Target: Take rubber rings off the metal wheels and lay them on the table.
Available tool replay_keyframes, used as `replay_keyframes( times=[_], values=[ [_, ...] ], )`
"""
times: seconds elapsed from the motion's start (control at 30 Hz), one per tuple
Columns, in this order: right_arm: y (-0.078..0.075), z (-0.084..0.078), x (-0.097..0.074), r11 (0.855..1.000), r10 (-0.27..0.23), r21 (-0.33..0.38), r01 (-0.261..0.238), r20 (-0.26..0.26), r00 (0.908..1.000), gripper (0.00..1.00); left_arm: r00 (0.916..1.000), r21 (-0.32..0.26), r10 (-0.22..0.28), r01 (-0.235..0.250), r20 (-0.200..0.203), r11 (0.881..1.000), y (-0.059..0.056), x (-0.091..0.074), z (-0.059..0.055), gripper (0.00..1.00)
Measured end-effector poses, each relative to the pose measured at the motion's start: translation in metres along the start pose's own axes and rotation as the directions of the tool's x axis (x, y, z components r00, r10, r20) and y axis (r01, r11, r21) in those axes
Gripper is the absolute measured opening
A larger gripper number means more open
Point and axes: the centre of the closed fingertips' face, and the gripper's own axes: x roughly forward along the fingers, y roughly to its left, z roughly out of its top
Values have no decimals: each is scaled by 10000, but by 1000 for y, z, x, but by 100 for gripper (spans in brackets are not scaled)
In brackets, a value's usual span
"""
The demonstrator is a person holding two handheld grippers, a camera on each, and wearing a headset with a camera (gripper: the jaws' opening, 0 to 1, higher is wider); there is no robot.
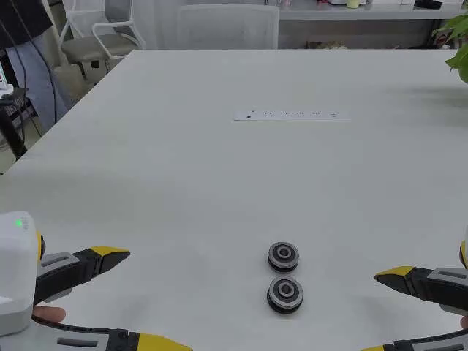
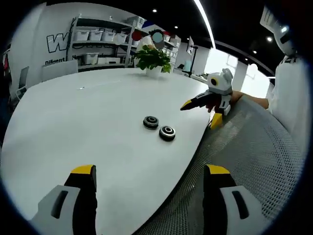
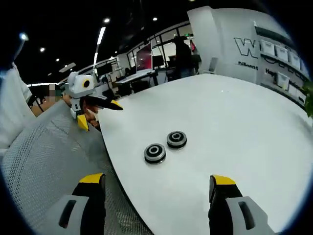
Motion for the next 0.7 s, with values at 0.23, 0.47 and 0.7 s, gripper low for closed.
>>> replay_keyframes(
  times=[0.23, 0.47, 0.7],
  values=[
    [1, -1, 1, 10000, 54, -3, -54, -73, 10000, 87, 10000, 155, 80, -79, -47, 9998, 1, 0, -1, 99],
    [2, -2, 2, 10000, 93, 0, -93, -122, 9999, 87, 9998, 73, 27, -25, -182, 10000, 1, 1, -3, 99],
    [1, -2, 2, 10000, 82, 30, -82, -104, 9999, 87, 9995, 82, -56, 59, -324, 9999, -1, 2, -6, 99]
  ],
)
